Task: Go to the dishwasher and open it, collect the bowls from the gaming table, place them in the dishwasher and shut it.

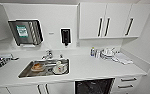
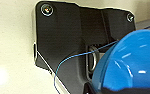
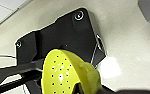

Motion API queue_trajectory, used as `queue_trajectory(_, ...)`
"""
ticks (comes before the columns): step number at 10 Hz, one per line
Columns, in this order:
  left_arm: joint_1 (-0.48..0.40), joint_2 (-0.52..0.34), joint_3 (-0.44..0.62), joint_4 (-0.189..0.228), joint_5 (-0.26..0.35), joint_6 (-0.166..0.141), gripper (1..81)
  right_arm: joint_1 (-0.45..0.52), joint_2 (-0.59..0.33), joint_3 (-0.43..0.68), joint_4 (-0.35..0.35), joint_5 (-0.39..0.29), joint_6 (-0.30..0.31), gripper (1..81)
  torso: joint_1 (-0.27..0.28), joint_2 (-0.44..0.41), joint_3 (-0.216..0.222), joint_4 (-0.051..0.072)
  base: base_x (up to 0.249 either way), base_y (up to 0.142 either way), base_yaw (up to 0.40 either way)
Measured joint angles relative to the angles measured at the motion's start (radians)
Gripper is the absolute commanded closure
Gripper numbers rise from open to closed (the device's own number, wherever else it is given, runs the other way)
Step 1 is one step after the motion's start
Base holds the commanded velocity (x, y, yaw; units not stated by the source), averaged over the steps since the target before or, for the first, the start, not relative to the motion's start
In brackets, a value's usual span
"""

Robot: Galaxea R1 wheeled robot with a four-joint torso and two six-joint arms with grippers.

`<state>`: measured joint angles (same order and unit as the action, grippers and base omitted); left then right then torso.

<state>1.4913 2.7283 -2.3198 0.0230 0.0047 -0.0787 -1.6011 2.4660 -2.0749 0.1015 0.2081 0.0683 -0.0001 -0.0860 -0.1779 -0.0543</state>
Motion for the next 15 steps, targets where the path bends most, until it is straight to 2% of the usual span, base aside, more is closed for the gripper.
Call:
queue_trajectory(3, 0.005, -0.171, 0.211, 0.0, -0.023, 0.0, 81.1, -0.026, -0.028, 0.033, 0.0, -0.001, 0.002, 81.1, 0.0, 0.0, 0.0, 0.0, 0.0, 0.0, 0.0)
queue_trajectory(5, 0.006, -0.278, 0.345, 0.0, -0.038, 0.0, 81.1, -0.022, -0.029, 0.04, 0.0, 0.003, 0.002, 81.1, -0.001, 0.0, -0.02, 0.0, 0.0, 0.0, 0.0)
queue_trajectory(8, 0.01, -0.428, 0.471, 0.0, -0.076, -0.002, 81.1, -0.014, -0.042, 0.041, 0.0, 0.009, 0.003, 81.1, -0.001, 0.0, -0.115, 0.0, 0.0, 0.0, 0.0)
queue_trajectory(10, -0.025, -0.504, 0.547, 0.0, -0.099, -0.004, 81.1, 0.008, -0.044, 0.055, 0.001, 0.02, 0.003, 81.1, 0.0, 0.0, -0.184, 0.0, 0.0, 0.0, 0.0)
queue_trajectory(12, -0.091, -0.555, 0.655, -0.001, -0.11, -0.017, 81.1, 0.011, -0.044, 0.067, 0.001, 0.03, 0.003, 81.1, 0.001, 0.0, -0.249, 0.0, 0.0, 0.0, 0.0)
queue_trajectory(15, -0.245, -0.595, 0.711, -0.001, -0.109, -0.033, 81.1, 0.031, -0.042, 0.086, 0.002, 0.053, 0.002, 81.1, 0.001, 0.001, -0.35, 0.0, 0.0, 0.0, 0.0)
